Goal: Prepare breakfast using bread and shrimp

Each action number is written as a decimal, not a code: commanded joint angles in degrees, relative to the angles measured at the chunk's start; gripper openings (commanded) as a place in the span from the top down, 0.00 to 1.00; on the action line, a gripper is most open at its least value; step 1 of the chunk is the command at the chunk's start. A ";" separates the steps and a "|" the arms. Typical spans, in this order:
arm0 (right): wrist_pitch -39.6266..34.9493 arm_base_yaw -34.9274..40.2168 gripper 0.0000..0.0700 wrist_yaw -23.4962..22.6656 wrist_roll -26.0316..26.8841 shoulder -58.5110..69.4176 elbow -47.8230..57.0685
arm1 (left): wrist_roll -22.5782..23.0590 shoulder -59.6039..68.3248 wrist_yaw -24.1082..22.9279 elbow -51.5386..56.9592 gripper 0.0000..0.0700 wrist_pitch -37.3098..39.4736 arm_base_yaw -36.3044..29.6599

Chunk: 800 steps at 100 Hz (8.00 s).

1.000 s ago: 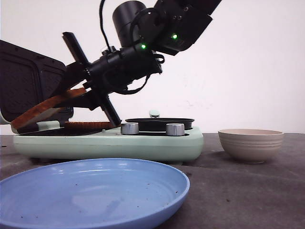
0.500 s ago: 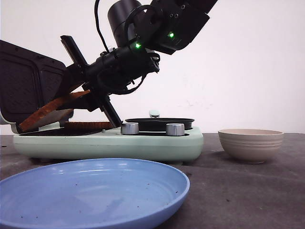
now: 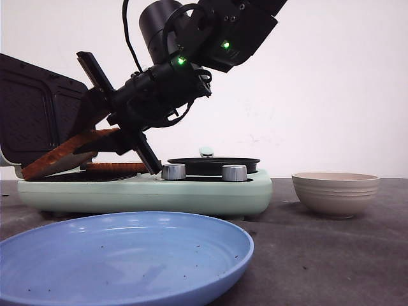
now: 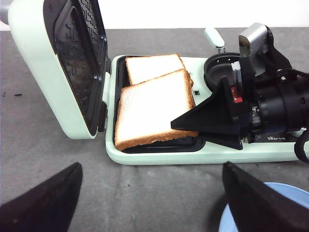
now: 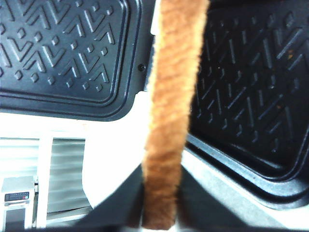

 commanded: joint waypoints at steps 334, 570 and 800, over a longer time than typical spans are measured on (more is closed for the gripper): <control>-47.36 -9.22 0.27 29.05 -60.98 -34.36 10.16 | 0.92 0.15 -1.46 0.13 0.29 0.61 -0.09; -29.31 -12.57 0.28 26.73 -56.00 -72.78 -43.78 | -29.83 37.27 25.88 34.99 0.27 3.45 30.71; -27.63 -12.57 0.28 26.77 -54.73 -72.74 -43.78 | -33.62 60.04 32.89 34.99 1.00 20.33 30.16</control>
